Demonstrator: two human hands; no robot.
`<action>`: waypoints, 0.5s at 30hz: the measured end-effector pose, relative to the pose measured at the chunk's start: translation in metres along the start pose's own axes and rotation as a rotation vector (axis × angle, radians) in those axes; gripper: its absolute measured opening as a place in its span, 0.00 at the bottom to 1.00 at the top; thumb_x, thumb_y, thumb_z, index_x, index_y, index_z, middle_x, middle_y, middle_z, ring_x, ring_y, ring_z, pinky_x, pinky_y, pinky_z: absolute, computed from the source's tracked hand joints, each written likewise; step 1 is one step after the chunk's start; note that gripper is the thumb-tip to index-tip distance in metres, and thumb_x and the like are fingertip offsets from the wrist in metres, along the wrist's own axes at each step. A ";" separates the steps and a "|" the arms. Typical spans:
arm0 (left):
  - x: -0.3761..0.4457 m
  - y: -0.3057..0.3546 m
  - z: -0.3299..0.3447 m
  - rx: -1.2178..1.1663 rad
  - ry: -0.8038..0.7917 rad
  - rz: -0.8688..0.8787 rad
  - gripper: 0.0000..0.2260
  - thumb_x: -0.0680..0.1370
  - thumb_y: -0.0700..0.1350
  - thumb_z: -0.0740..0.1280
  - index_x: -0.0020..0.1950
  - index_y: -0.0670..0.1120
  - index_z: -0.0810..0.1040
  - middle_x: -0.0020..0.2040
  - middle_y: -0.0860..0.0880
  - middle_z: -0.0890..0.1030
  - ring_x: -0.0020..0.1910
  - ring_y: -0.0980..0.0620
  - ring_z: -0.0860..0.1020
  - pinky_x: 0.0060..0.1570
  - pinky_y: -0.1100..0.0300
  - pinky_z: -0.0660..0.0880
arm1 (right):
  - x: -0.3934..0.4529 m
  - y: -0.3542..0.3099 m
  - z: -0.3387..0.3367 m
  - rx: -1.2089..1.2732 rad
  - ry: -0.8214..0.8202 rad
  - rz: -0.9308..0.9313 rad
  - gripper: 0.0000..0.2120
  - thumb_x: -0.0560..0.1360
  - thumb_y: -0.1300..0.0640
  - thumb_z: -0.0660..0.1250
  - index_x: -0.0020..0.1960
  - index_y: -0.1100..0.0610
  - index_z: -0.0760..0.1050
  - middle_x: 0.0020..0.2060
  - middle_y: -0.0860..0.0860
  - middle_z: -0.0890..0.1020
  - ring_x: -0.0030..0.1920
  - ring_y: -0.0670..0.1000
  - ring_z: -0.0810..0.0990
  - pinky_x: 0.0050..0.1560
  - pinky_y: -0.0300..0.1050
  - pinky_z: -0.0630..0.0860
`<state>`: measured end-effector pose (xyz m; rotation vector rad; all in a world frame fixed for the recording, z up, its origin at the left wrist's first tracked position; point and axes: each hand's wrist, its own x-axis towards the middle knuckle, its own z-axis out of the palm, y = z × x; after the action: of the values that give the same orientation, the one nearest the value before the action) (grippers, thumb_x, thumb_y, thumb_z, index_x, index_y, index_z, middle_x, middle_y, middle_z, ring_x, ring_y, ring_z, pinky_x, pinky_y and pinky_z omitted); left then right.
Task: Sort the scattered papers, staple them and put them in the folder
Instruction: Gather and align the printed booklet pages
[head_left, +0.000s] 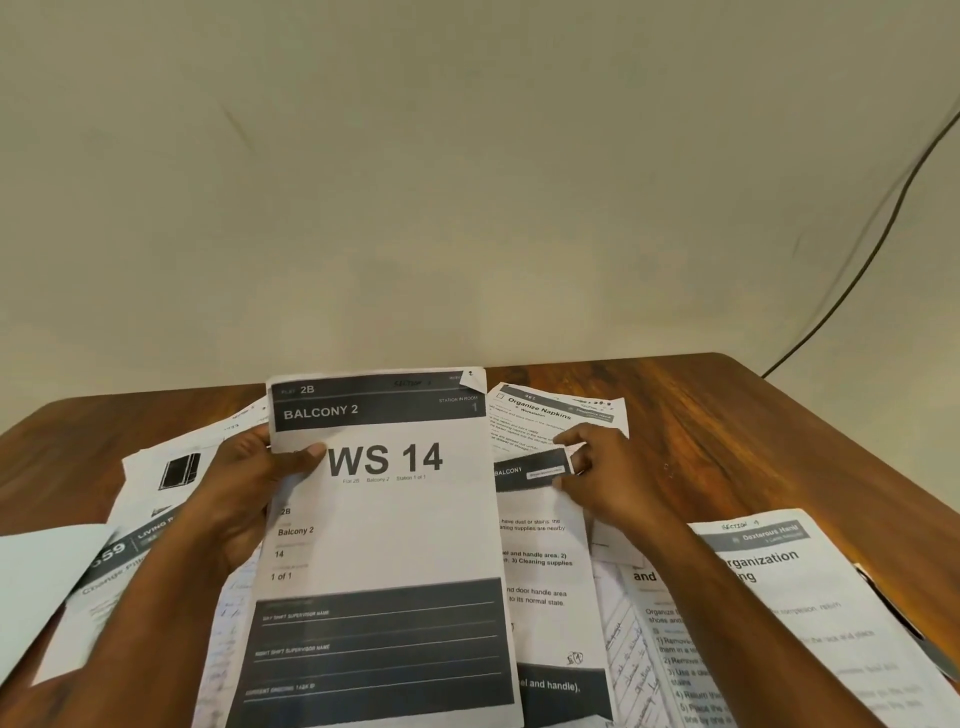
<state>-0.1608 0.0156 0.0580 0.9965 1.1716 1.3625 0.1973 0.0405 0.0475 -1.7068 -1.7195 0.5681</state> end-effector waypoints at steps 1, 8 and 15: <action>0.000 0.000 0.000 -0.004 -0.001 0.001 0.23 0.71 0.38 0.73 0.66 0.41 0.80 0.56 0.39 0.88 0.47 0.38 0.88 0.44 0.40 0.86 | 0.002 0.001 -0.002 0.070 0.015 0.033 0.16 0.73 0.59 0.79 0.56 0.48 0.79 0.42 0.47 0.86 0.42 0.49 0.84 0.41 0.46 0.81; -0.004 0.002 0.002 -0.011 -0.012 -0.002 0.17 0.71 0.38 0.72 0.60 0.44 0.82 0.56 0.38 0.88 0.46 0.37 0.88 0.45 0.38 0.85 | 0.002 0.001 -0.011 0.403 -0.026 0.085 0.14 0.75 0.69 0.74 0.48 0.49 0.79 0.41 0.55 0.87 0.40 0.50 0.82 0.36 0.39 0.73; -0.004 0.001 0.004 -0.013 -0.012 -0.017 0.16 0.72 0.38 0.72 0.59 0.44 0.82 0.57 0.37 0.87 0.47 0.36 0.88 0.46 0.37 0.85 | -0.001 0.004 0.012 0.383 -0.196 0.121 0.10 0.75 0.64 0.77 0.54 0.56 0.82 0.45 0.51 0.89 0.46 0.53 0.89 0.51 0.57 0.85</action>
<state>-0.1566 0.0124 0.0594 0.9821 1.1583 1.3473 0.1918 0.0417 0.0360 -1.5233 -1.5200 1.0762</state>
